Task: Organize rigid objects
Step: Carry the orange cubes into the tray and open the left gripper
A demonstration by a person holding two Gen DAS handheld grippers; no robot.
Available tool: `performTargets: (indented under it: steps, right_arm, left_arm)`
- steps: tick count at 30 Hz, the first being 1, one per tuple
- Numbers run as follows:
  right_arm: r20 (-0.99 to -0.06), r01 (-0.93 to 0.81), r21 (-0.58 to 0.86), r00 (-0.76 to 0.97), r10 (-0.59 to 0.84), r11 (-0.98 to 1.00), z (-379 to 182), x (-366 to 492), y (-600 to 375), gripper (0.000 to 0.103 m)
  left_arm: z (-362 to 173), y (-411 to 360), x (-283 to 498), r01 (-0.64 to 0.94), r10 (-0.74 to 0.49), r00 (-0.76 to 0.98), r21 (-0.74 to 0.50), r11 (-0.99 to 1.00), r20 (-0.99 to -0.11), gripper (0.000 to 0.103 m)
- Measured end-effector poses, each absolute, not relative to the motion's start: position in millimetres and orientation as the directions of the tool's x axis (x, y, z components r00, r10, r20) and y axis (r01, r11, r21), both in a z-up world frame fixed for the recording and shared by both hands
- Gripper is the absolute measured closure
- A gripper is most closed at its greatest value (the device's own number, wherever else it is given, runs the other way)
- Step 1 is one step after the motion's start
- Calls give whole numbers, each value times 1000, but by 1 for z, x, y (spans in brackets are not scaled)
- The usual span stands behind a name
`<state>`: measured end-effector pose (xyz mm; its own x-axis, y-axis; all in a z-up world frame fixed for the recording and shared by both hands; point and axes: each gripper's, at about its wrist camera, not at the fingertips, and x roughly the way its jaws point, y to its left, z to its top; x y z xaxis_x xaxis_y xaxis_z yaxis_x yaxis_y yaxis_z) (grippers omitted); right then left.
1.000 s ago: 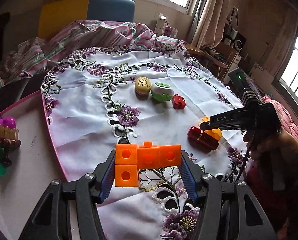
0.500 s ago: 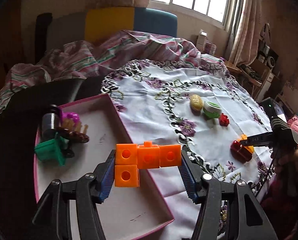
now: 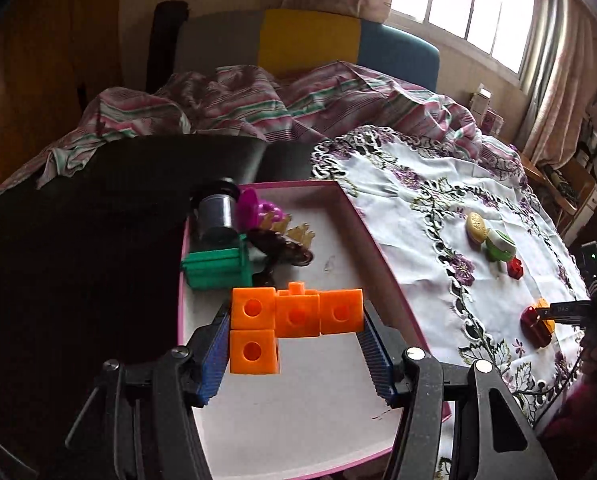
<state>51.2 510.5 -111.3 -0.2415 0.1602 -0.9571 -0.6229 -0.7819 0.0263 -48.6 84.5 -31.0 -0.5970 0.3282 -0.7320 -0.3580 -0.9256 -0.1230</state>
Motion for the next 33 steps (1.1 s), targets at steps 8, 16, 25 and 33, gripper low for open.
performTargets:
  steps: [8, 16, 25, 33]
  right_arm:
    - [-956, -616, 25, -244, 161, -788, -110, 51, 509, 76]
    - [-956, -601, 32, -252, 151, -798, -105, 50, 510, 76]
    - [-954, -594, 48, -265, 139, -803, -110, 48, 505, 76]
    - [-953, -592, 60, -274, 131, -804, -108, 53, 505, 76]
  left_arm:
    - [-39, 29, -60, -251, 338, -580, -232, -940, -741, 43]
    - [-51, 17, -65, -259, 337, -571, -225, -939, -748, 43]
    - [-71, 59, -85, -327, 315, -529, -153, -932, -788, 43]
    - [-89, 67, -98, -322, 254, -530, -86, -943, -809, 43]
